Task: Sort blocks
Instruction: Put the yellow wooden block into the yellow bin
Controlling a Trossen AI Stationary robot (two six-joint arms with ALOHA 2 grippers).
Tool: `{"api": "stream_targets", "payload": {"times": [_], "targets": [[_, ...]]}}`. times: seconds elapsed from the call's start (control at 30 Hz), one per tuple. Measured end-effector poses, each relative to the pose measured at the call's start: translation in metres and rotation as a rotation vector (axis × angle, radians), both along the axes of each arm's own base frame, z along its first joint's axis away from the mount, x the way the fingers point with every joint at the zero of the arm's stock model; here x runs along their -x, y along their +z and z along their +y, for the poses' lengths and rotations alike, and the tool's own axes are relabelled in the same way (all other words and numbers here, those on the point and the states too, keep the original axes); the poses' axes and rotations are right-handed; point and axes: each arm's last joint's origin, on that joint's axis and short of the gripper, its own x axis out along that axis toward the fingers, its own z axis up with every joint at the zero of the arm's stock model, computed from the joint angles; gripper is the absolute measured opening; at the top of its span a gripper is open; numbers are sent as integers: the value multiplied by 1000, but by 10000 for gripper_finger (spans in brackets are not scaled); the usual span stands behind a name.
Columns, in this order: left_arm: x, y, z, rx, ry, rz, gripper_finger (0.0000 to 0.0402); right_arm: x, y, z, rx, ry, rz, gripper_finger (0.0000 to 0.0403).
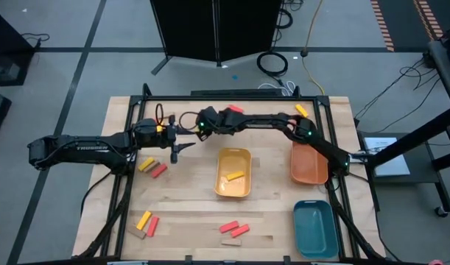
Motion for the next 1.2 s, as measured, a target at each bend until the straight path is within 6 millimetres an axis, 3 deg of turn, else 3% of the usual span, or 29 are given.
{"api": "stream_targets", "payload": {"times": [0.1,0.33,0.5,1.2], "targets": [[0,0,0,0,-1,1,180,1,11,-6,-4,-5,8,210],[0,0,0,1,-1,3,180,21,2,-37,-161,-152,50,210],[0,0,0,1,-1,1,180,18,-5,-39,-274,-134,-6,210],[-1,2,0,10,-14,13,180,17,-12,-32,-355,-296,-39,210]]}}
